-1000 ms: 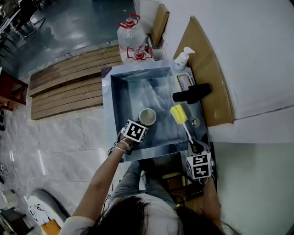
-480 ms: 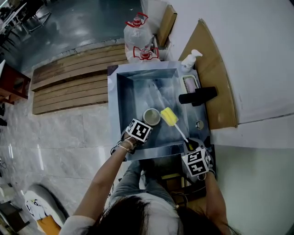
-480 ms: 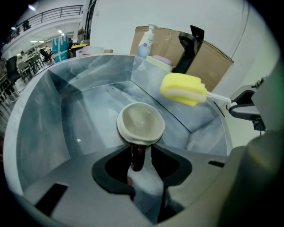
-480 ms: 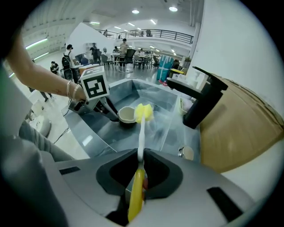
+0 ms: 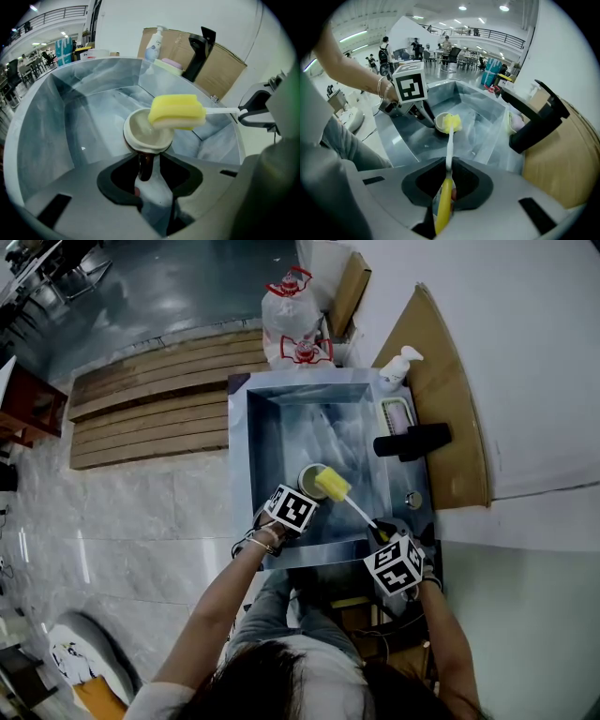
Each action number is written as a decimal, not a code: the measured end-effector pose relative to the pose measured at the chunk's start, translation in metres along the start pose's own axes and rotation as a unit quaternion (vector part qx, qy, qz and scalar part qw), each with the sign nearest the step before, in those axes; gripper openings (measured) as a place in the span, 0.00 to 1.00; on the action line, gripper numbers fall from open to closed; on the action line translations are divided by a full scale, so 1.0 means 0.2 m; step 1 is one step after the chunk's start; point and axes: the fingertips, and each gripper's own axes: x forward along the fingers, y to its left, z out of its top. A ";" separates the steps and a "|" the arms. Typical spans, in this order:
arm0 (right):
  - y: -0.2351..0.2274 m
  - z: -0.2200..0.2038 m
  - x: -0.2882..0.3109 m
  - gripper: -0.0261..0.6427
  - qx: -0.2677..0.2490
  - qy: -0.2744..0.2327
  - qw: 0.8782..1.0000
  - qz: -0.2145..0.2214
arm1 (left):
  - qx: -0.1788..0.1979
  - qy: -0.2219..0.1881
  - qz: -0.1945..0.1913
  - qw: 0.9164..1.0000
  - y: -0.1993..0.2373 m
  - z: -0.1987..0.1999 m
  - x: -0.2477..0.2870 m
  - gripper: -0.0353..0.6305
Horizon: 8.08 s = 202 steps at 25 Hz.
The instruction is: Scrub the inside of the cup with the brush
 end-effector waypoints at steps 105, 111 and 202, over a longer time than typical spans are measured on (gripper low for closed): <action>-0.12 0.46 0.18 0.11 -0.063 0.211 0.972 0.085 | -0.029 0.062 0.015 0.998 0.03 -0.13 0.03 0.18; -0.06 0.44 0.14 0.11 -0.068 0.216 0.968 0.108 | -0.028 0.062 0.016 0.998 0.03 -0.13 0.03 0.18; -0.13 0.51 0.04 0.11 0.077 0.098 0.981 0.146 | -0.064 0.072 -0.030 0.995 -0.04 -0.14 0.00 0.18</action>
